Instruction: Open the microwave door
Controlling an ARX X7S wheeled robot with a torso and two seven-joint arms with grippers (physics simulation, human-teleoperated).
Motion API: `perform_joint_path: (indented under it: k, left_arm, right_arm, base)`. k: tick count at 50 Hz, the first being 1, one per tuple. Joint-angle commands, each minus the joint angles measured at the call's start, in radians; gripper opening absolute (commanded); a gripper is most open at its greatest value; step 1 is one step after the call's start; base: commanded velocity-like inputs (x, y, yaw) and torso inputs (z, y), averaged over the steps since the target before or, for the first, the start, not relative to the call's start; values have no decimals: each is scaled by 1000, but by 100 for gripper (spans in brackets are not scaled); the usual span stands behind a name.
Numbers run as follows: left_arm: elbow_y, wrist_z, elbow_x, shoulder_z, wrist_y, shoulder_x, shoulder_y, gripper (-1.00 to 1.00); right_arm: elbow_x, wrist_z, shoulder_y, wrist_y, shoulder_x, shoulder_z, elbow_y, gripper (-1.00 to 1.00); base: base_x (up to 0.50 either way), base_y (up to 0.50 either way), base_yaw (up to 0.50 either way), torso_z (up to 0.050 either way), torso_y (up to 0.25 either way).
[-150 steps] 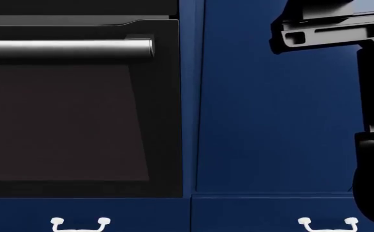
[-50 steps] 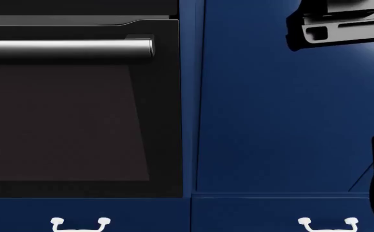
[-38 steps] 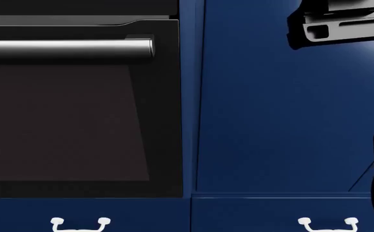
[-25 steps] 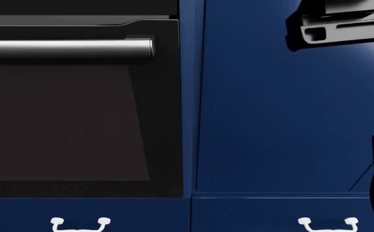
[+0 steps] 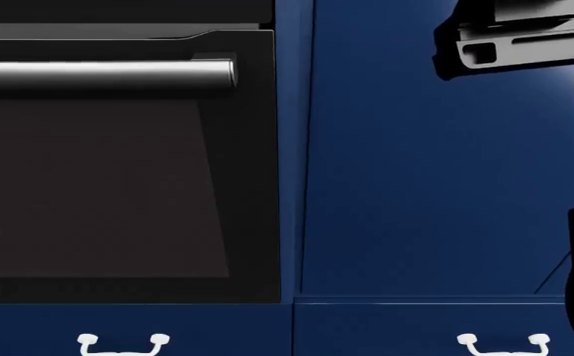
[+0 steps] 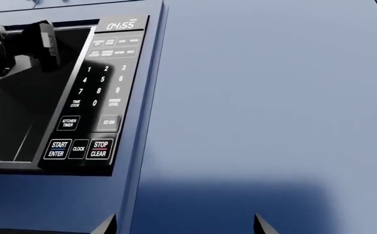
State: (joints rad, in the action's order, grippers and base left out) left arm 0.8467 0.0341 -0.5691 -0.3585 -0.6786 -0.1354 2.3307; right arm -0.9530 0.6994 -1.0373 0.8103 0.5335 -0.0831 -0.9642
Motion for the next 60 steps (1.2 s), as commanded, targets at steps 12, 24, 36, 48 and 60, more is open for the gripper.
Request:
perform_joint_path:
  k: [12, 24, 36, 48, 60]
  left_arm:
    - [-413, 167, -68, 141, -246, -169, -116, 100]
    - [-719, 304, -222, 267, -485, -225, -152, 100]
    - [-887, 417, -366, 383, -621, -171, -162, 100]
    - [-876, 392, -339, 319, -537, -95, -160, 100]
    - [-381, 295, 59, 99, -34, -83, -111, 100]
  right_arm:
    - [1, 3, -20, -10, -3, -27, 15, 100]
    - [-5, 10, -11, -21, 6, -22, 10, 100]
    - [-8, 18, -8, -26, 11, -27, 7, 100]
    - [-14, 21, 5, -39, 25, -19, 3, 100]
    - [-35, 31, -12, -36, 35, -18, 7, 100]
  base:
    - [0, 0, 0, 0, 0]
    - [0, 0, 0, 0, 0]
    - [0, 0, 0, 0, 0]
    - [0, 0, 0, 0, 0]
    - [0, 0, 0, 0, 0]
